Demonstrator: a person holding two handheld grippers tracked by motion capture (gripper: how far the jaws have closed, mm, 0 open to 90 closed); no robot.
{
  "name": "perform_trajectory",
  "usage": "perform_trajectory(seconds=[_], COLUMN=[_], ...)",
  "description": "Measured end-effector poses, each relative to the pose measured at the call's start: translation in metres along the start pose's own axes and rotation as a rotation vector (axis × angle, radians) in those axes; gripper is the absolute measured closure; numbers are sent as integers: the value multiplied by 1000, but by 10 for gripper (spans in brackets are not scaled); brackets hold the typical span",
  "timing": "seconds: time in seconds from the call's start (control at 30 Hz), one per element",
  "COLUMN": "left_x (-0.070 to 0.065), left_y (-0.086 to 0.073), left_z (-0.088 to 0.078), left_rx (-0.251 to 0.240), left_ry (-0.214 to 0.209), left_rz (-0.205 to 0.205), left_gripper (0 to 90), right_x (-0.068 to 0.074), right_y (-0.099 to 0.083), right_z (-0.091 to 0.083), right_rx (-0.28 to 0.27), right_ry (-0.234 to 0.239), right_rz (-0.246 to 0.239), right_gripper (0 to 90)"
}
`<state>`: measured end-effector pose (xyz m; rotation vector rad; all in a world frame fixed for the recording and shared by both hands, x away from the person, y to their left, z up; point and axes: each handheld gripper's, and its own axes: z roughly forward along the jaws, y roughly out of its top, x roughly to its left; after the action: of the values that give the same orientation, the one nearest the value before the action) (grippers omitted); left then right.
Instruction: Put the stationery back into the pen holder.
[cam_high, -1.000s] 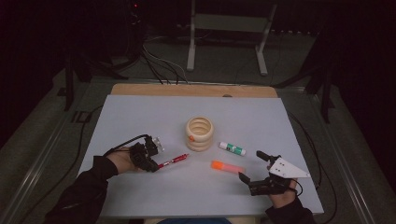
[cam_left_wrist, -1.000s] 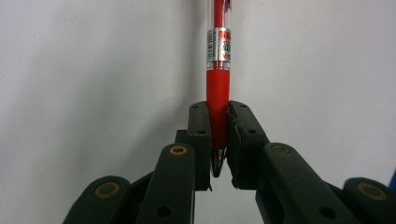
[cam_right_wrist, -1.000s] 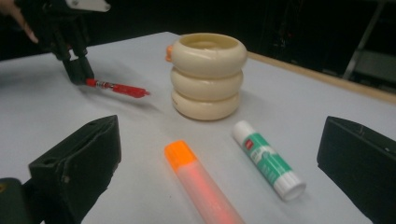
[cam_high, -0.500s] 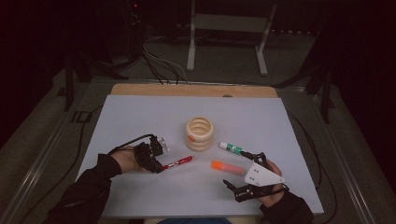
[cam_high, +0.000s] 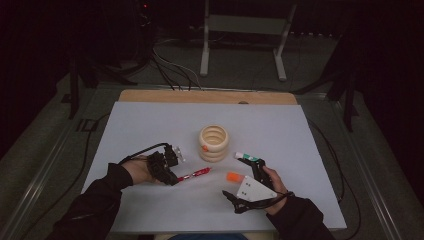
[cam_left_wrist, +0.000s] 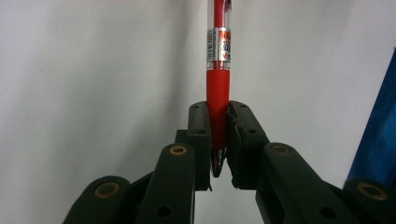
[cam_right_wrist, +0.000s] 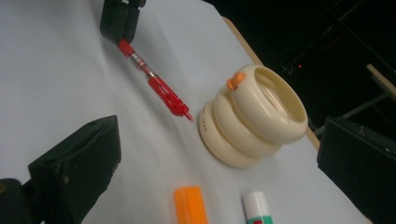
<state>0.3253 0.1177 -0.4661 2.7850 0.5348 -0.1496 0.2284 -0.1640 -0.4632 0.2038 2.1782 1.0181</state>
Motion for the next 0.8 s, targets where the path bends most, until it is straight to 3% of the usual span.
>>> perform_trajectory(seconds=[0.23,0.37,0.53,0.8], left_x=[-1,-2,-3,-5], left_y=[4,5,6,8], left_z=[1,1,0,-2], left_rx=[1,-4,-5,-7], left_ry=[-1,-2,-3,3], left_rz=[3,5,10,15], left_gripper=[814,814,814,814], right_x=[22,32,48,72], right_y=[13,18,26,31], right_z=[18,25,37,56], right_rx=[15,20,35,109], right_ry=[17,11,-10,-44], right_rz=[-120,-163,-250,-414], right_gripper=[15,54,152,299])
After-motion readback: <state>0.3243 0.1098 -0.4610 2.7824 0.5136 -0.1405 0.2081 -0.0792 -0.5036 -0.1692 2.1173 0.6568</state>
